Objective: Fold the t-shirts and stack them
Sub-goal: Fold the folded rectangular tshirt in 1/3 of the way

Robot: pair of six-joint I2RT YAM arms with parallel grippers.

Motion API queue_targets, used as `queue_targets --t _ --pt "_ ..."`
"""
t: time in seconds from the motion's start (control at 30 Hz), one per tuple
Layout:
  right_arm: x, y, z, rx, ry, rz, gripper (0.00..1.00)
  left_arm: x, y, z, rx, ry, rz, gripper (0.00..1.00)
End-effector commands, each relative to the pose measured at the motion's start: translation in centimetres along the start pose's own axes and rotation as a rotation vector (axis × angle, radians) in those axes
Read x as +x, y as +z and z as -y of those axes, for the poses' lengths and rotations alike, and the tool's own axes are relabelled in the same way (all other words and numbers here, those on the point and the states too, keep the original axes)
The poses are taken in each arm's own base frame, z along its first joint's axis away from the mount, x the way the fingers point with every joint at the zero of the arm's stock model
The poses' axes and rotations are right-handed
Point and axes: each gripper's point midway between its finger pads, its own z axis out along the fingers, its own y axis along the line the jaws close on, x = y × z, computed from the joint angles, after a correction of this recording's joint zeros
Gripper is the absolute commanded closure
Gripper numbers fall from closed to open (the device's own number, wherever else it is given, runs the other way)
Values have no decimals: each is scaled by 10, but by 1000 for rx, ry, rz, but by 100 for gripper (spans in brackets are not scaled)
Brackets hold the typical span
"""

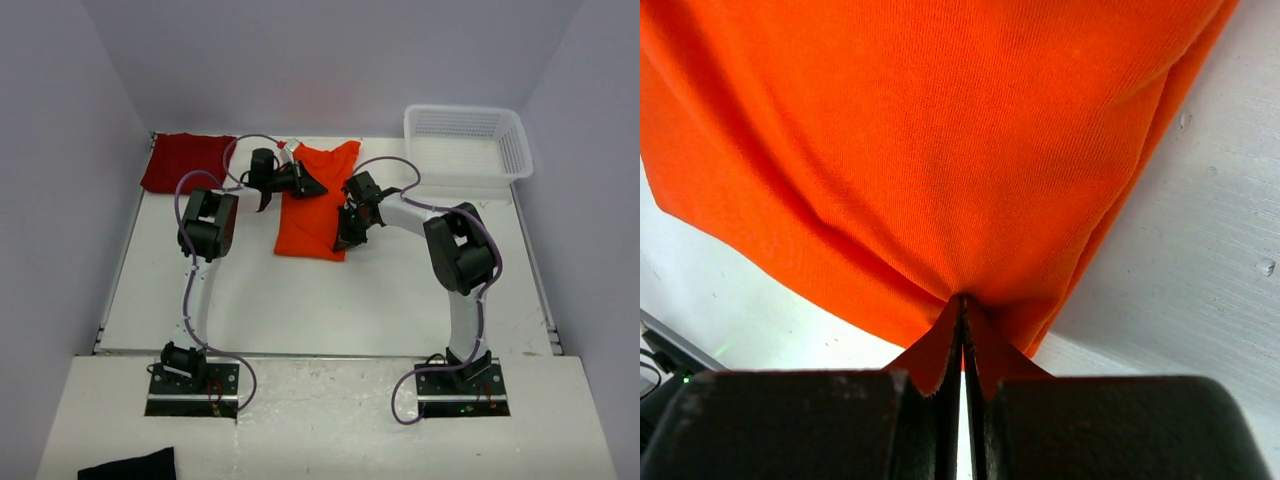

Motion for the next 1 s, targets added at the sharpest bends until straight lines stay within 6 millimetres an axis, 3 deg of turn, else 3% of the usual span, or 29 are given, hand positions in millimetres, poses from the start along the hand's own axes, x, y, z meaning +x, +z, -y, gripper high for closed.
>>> queue_targets --t 0.0,0.13,0.23,0.27,0.33,0.37,0.43,0.47,0.53,0.6,0.7,0.77,0.8,0.97 --pt "11 -1 8 53 -7 -8 100 -34 -2 14 70 50 33 100" --pt "8 -4 6 45 -60 17 100 -63 -14 33 98 103 70 100" --pt "-1 -15 0 38 -103 63 100 -73 -28 59 90 143 85 100" --pt "-7 -19 2 62 -110 87 100 -77 -38 78 78 172 95 100" --pt "-16 -34 -5 67 -137 127 100 -77 -50 78 -25 206 109 100" --pt "-21 -40 -8 69 -145 145 100 -81 -63 93 -68 268 128 100" --pt "-29 -54 -12 83 -169 172 100 -79 -79 84 -221 228 147 100" --pt "-32 -59 -14 88 -175 183 100 -73 -89 92 -248 228 151 100" --pt "-38 -69 -16 108 -190 192 97 -56 -99 88 -301 197 126 100" --pt "-39 -74 -20 108 -196 189 87 -33 -106 87 -319 171 103 100" --pt "-45 -78 -29 88 -205 195 80 2 -114 80 -354 135 71 100" --pt "-49 -76 -33 71 -206 192 97 25 -119 67 -388 113 46 100" --pt "-51 -74 -35 66 -203 196 100 33 -120 64 -398 108 36 100" --pt "-52 -64 -43 16 -196 176 100 70 -125 39 -440 68 -16 100"
